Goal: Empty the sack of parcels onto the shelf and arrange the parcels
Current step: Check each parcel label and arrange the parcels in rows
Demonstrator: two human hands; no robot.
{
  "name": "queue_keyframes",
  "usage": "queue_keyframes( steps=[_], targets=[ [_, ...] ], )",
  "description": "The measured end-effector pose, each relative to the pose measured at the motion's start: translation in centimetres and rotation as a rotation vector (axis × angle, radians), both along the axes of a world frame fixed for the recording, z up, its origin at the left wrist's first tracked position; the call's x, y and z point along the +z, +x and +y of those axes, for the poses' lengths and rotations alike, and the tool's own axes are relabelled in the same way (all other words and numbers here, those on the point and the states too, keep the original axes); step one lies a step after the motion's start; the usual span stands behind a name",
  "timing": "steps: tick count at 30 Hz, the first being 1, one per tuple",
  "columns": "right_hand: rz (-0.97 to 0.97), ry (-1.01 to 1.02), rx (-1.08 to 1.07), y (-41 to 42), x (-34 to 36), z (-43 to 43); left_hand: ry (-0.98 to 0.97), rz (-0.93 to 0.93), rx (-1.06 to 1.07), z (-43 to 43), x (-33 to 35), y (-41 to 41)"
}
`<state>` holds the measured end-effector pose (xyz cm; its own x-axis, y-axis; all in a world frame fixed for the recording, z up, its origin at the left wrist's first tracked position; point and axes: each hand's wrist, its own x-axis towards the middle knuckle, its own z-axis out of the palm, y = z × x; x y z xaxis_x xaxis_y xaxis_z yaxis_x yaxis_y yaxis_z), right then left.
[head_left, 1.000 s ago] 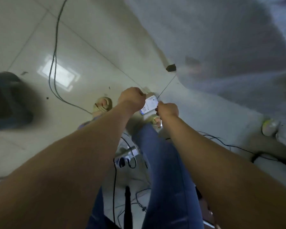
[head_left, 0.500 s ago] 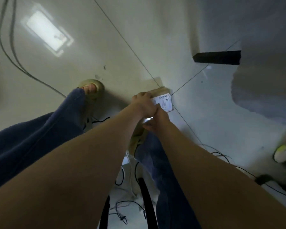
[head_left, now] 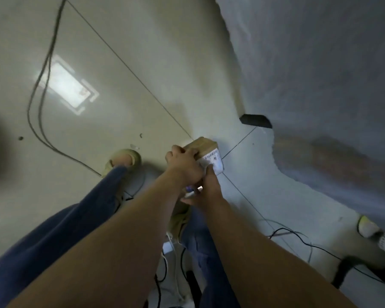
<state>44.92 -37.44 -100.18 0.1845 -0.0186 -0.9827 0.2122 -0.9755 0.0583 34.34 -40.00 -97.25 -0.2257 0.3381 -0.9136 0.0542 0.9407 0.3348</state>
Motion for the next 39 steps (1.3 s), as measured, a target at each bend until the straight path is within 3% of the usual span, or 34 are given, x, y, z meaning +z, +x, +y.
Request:
queue_keyframes(
  steps=[3, 8, 12, 22, 29, 39],
  targets=[
    [0.074, 0.108, -0.086, -4.2, 7.7, 0.4, 0.095, 0.093, 0.125, 0.2, 6.4, -1.9],
    [0.073, 0.235, 0.076, -7.4, 19.4, 1.5, 0.163, 0.235, 0.157, 0.7, 19.0, -5.7],
    [0.098, 0.326, 0.191, -7.4, 29.1, 1.7, 0.126, 0.21, 0.149, 0.2, 28.5, -8.4],
    [0.439, 0.471, 0.487, -6.5, 48.2, 5.6, 0.131, 0.193, -0.193, -0.7, 50.3, -11.1],
    [0.711, 0.473, 0.517, -4.3, 58.1, 11.2, 0.215, 0.007, -0.29, 2.1, 61.5, -12.6],
    [0.632, 0.706, 0.303, 3.5, 67.1, 18.8, 0.351, 0.124, -0.447, 13.8, 70.1, -5.2]
  ],
)
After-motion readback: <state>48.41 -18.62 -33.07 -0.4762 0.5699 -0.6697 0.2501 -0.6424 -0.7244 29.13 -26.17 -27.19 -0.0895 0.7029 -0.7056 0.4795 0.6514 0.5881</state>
